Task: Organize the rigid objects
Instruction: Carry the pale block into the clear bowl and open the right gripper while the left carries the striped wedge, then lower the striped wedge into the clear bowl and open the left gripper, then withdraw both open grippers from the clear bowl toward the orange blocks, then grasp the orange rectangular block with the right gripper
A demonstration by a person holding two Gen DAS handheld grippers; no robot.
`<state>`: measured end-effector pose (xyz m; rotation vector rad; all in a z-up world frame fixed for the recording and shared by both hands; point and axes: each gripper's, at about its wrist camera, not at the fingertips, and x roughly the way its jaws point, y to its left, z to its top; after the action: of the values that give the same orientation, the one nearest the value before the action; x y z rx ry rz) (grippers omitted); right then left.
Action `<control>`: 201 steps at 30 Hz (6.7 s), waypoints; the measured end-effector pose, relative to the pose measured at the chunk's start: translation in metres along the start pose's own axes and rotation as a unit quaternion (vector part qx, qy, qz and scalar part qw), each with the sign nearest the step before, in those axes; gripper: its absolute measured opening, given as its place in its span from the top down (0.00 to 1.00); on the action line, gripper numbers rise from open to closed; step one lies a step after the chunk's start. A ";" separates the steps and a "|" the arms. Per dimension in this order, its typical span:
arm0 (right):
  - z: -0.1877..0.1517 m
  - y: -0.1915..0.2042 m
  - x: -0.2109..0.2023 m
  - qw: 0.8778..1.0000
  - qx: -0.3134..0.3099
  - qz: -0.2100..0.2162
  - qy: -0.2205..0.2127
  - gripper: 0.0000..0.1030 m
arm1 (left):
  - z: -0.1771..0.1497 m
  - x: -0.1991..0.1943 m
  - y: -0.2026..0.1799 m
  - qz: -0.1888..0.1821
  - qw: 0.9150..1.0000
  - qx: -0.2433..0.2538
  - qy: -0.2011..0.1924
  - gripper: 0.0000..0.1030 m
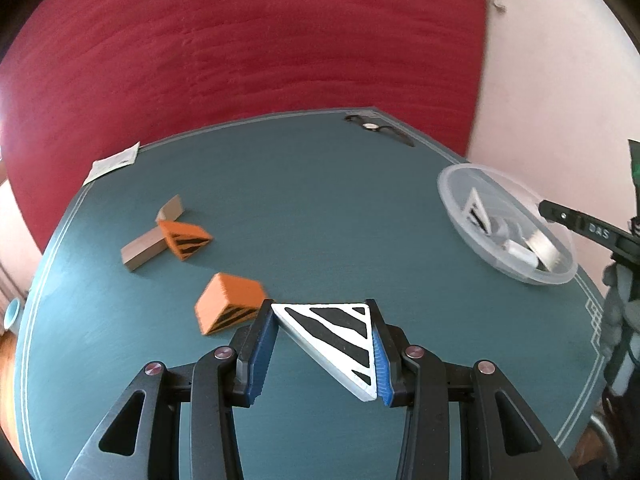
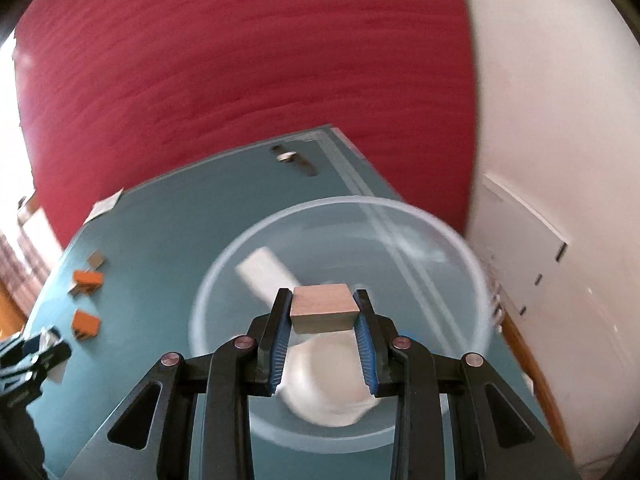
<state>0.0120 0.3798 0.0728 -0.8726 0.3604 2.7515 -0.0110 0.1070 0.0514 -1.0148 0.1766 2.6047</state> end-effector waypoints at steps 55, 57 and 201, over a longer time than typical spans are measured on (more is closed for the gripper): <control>-0.022 -0.028 -0.003 1.000 0.001 -0.017 0.001 0.59 | 0.079 0.072 -0.151 -0.089 0.992 0.088 -0.006 0.40; -0.022 -0.027 -0.003 1.000 0.000 -0.017 0.000 0.59 | 0.077 0.073 -0.148 -0.084 0.993 0.083 -0.011 0.29; -0.050 0.236 0.089 0.951 -0.199 0.202 0.123 0.66 | 0.046 0.088 0.116 0.126 0.991 -0.032 0.012 0.14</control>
<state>-0.1012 0.1548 0.0188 -1.3880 0.0157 3.1596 -0.1421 0.0331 0.0250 -1.1115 0.2446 2.8415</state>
